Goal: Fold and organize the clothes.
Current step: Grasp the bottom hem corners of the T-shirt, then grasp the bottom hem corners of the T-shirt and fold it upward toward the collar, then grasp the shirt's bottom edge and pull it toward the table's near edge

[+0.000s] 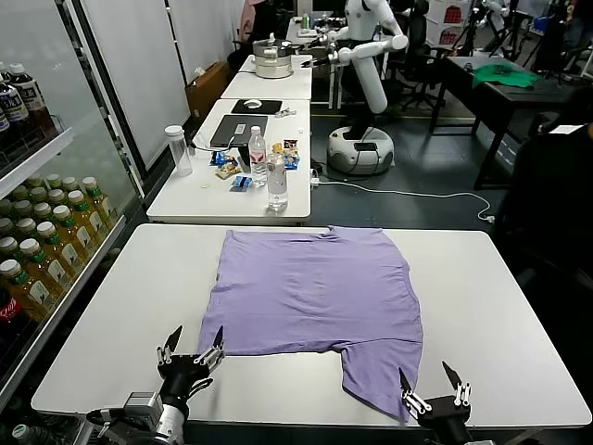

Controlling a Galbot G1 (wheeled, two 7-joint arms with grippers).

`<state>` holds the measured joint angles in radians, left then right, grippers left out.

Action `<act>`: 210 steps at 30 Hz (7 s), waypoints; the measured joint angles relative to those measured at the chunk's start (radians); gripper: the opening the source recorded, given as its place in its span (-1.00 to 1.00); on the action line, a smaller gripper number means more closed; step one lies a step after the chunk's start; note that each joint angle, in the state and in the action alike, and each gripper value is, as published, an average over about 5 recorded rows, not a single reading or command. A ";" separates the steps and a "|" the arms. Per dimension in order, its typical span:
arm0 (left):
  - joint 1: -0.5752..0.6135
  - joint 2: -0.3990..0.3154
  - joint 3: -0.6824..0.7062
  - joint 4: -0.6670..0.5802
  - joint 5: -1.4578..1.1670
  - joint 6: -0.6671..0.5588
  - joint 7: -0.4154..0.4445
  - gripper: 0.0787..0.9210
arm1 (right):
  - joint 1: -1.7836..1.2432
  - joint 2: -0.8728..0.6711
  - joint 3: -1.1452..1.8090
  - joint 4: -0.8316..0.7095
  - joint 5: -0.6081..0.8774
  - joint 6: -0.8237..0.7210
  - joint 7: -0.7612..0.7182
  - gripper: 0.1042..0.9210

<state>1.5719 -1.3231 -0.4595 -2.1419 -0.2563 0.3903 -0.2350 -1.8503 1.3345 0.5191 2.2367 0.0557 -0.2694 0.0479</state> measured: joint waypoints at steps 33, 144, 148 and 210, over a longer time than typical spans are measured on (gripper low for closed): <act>-0.055 -0.002 0.018 0.148 -0.137 -0.036 0.002 -0.60 | 0.039 -0.013 -0.035 -0.054 0.111 -0.025 -0.034 -0.93; -0.455 0.053 0.139 0.472 -0.181 -0.081 -0.018 -0.95 | 0.667 -0.182 -0.048 -0.487 0.325 -0.196 -0.063 -0.93; -0.445 0.052 0.137 0.467 -0.191 -0.082 -0.013 -0.95 | 0.646 -0.182 -0.039 -0.460 0.320 -0.198 -0.067 -0.93; -0.028 0.178 0.022 -0.070 -0.199 -0.033 -0.069 0.37 | 0.370 -0.288 0.120 -0.061 0.360 -0.244 -0.004 0.68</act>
<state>1.5444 -1.1448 -0.4375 -2.2117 -0.4552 0.3573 -0.3038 -1.4807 1.0464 0.6392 2.1755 0.4154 -0.5137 0.0434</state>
